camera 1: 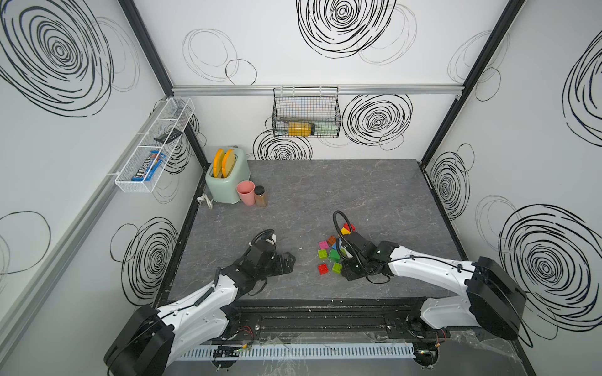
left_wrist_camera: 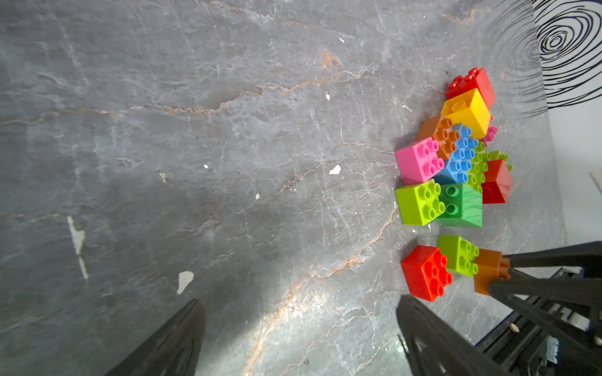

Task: Assemble the number 4 with lego
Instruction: Move the lego brick at the center of the board.

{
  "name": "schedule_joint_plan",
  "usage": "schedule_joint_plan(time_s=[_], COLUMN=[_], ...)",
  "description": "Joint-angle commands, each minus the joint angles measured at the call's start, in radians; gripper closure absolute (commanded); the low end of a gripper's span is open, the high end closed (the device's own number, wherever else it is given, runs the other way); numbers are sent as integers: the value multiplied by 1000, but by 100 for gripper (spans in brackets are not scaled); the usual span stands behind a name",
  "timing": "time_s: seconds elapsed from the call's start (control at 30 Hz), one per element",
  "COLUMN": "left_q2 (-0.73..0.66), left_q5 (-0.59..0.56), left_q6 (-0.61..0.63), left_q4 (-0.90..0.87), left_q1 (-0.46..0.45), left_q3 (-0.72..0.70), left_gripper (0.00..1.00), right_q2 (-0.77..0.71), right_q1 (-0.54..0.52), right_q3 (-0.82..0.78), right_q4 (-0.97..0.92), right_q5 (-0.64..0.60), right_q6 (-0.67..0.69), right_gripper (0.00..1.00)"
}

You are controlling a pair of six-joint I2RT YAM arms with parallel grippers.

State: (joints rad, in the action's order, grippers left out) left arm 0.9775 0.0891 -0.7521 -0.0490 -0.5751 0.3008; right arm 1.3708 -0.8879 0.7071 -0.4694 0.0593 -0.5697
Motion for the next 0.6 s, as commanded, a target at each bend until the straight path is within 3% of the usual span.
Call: schedule_joint_plan(time_s=[0.0,0.27,0.4,0.57], left_q2=[7,-18,-32,-59], left_q5=[0,1,2,-9], left_q6=[-7,-4,-6,-16], left_q4=[33,13,9,-2], left_q1=[12,20,23,27], left_q3=[-3,-3,-6,-15], left_gripper=[4,4,4,4], right_q2=[85,8,14,96], right_q1=[-28,-82,-83,-71], right_q3=[29,93,144,254], right_q4=[60,-27,7,-122], right_q5=[27,48,86,-6], right_q6=[43,212,406,644], right_gripper=[100,100,100,100])
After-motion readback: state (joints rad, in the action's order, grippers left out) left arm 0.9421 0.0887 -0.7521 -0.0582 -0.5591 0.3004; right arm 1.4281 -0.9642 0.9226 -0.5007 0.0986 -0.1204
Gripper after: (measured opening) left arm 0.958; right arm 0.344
